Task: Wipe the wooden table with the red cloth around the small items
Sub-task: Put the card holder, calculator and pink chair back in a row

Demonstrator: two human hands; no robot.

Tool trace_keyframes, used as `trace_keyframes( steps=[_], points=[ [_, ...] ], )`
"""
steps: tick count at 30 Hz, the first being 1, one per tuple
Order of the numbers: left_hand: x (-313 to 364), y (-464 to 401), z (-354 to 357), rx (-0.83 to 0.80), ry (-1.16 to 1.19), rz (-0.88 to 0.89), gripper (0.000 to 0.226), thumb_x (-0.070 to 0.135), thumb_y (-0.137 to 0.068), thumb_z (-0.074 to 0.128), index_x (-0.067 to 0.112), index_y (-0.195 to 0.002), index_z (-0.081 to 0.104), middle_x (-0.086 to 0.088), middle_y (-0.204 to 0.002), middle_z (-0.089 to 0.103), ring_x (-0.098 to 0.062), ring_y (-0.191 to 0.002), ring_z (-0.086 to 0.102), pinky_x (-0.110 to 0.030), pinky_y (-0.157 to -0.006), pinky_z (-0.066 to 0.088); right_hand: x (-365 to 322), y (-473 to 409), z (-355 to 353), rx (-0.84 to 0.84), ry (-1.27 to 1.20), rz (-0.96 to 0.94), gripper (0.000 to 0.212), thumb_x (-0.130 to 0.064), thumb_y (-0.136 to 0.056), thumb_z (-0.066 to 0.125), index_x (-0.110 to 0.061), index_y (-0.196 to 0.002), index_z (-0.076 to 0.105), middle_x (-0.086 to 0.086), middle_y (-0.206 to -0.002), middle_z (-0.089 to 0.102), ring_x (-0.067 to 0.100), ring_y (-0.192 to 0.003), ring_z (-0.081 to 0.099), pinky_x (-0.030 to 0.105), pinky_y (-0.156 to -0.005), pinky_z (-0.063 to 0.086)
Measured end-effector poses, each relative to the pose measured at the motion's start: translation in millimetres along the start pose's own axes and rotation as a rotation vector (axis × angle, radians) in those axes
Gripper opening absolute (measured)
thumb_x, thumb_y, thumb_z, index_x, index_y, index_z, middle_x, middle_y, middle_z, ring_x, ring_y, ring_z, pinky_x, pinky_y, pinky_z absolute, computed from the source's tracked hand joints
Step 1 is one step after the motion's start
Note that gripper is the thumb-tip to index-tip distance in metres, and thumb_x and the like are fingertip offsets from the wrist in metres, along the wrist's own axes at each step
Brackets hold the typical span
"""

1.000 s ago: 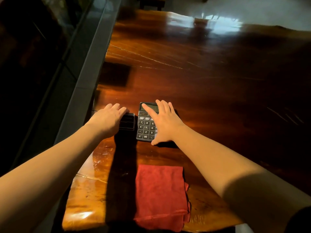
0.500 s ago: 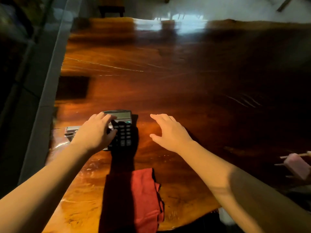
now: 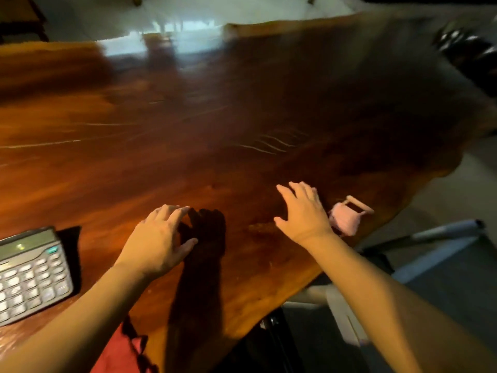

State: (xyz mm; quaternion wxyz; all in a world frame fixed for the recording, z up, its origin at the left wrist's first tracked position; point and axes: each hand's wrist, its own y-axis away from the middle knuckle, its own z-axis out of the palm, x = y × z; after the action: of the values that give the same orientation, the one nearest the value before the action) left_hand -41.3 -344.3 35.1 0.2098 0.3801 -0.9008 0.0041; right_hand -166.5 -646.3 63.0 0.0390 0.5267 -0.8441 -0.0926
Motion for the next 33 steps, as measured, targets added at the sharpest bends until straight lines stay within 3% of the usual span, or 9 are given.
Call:
trace_keyframes(
  steps=[3,6,13,21,28,33],
  points=[
    [36.4,-23.2,10.2,-0.046,0.000,0.031,0.080,0.057,-0.087,0.065,0.023,-0.152,0.034,-0.004,-0.150,0.044,-0.029,-0.139,0.041,-0.045,-0.109,0.045,57.7,5.3,-5.3,0.020,0.077,0.183,0.091,-0.049,-0.085,0.070,-0.031,-0.157,0.017,0.013,-0.167,0.013,0.034,-0.154,0.005,0.054,-0.124,0.009],
    [56.8,-35.5,18.7,-0.105,0.001,0.022,0.083,0.058,-0.090,0.062,0.025,-0.156,0.025,-0.003,-0.157,0.037,-0.027,-0.147,0.031,-0.043,-0.115,0.039,95.9,16.6,-7.0,0.048,0.059,0.315,0.107,-0.055,-0.080,0.074,-0.029,-0.159,0.007,0.016,-0.167,0.007,0.036,-0.154,0.003,0.056,-0.123,0.011],
    [80.5,-52.4,37.4,-0.198,-0.011,-0.001,0.089,0.063,-0.089,0.058,0.027,-0.159,0.015,-0.002,-0.163,0.028,-0.028,-0.152,0.020,-0.046,-0.120,0.031,133.8,30.6,10.3,-0.034,0.066,0.321,0.127,-0.055,-0.072,0.083,-0.025,-0.159,-0.004,0.017,-0.166,0.011,0.038,-0.153,0.008,0.054,-0.122,0.020],
    [77.2,-45.4,47.5,-0.206,-0.015,-0.033,0.086,0.063,-0.090,0.058,0.029,-0.158,0.019,-0.002,-0.164,0.026,-0.029,-0.153,0.018,-0.048,-0.120,0.029,134.0,27.3,25.8,0.021,0.185,0.306,0.120,-0.027,-0.072,0.086,-0.023,-0.158,0.003,0.018,-0.155,0.024,0.037,-0.143,0.023,0.049,-0.113,0.038],
    [47.7,-16.0,39.7,-0.156,0.043,-0.088,0.081,0.059,-0.091,0.058,0.027,-0.157,0.024,-0.003,-0.163,0.029,-0.029,-0.151,0.021,-0.046,-0.119,0.033,101.6,21.4,24.6,0.050,0.140,0.234,0.120,-0.023,-0.070,0.088,-0.022,-0.158,0.007,0.013,-0.153,0.026,0.033,-0.137,0.028,0.044,-0.109,0.042],
    [13.5,21.5,28.6,-0.093,0.151,-0.161,0.077,0.053,-0.091,0.063,0.023,-0.154,0.031,-0.004,-0.157,0.036,-0.026,-0.145,0.032,-0.040,-0.116,0.036,31.3,9.0,21.4,0.080,0.125,0.067,0.117,-0.028,-0.069,0.089,-0.022,-0.158,0.013,0.011,-0.150,0.034,0.032,-0.140,0.033,0.044,-0.108,0.045]
  ],
)
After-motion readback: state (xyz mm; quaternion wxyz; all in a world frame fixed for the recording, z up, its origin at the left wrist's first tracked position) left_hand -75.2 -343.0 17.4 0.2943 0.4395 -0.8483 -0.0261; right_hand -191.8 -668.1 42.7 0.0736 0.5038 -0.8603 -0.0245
